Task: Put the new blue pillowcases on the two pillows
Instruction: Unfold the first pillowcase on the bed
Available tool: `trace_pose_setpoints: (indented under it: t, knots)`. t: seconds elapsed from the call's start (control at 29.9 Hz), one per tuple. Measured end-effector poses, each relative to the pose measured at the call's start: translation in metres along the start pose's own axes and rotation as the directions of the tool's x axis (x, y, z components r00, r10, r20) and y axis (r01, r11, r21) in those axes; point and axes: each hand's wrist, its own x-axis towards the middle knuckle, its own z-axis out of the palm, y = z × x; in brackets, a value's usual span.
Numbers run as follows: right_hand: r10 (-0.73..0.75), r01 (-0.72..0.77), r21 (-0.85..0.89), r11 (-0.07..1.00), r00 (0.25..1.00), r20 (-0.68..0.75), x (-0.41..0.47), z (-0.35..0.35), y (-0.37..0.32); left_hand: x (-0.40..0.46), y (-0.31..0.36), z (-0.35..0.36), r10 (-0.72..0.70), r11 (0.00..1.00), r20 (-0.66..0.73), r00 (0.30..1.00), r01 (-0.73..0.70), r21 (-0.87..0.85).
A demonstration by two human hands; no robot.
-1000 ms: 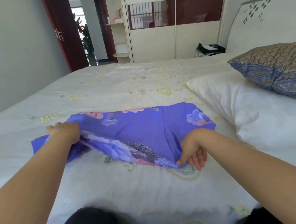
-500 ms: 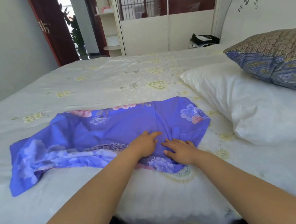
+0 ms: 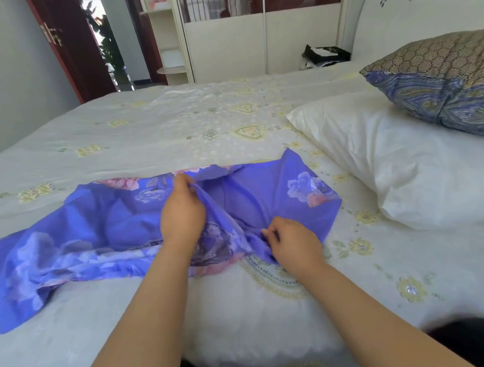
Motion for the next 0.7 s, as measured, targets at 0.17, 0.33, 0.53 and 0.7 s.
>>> trace_pose_setpoints:
  t: [0.17,0.33,0.53,0.7]
  knots:
    - [0.037,-0.037,-0.005,0.999,0.956,0.292,-0.022,0.002,-0.03,0.013,-0.036,-0.03,-0.177,0.975,-0.148,0.973,0.194,0.106]
    - [0.07,-0.159,0.193,0.968,0.914,0.399,-0.015,-0.003,-0.022,0.008,-0.06,-0.015,-0.068,0.955,-0.141,0.988,0.106,0.276]
    - [0.023,-0.064,0.262,0.963,0.988,0.155,-0.003,-0.037,0.0,-0.013,-0.014,0.001,0.299,0.954,-0.179,0.937,-0.288,0.087]
    - [-0.058,0.075,0.099,0.992,0.984,-0.166,0.035,-0.106,0.024,-0.026,0.018,0.03,0.392,0.92,0.059,0.918,-0.391,-0.029]
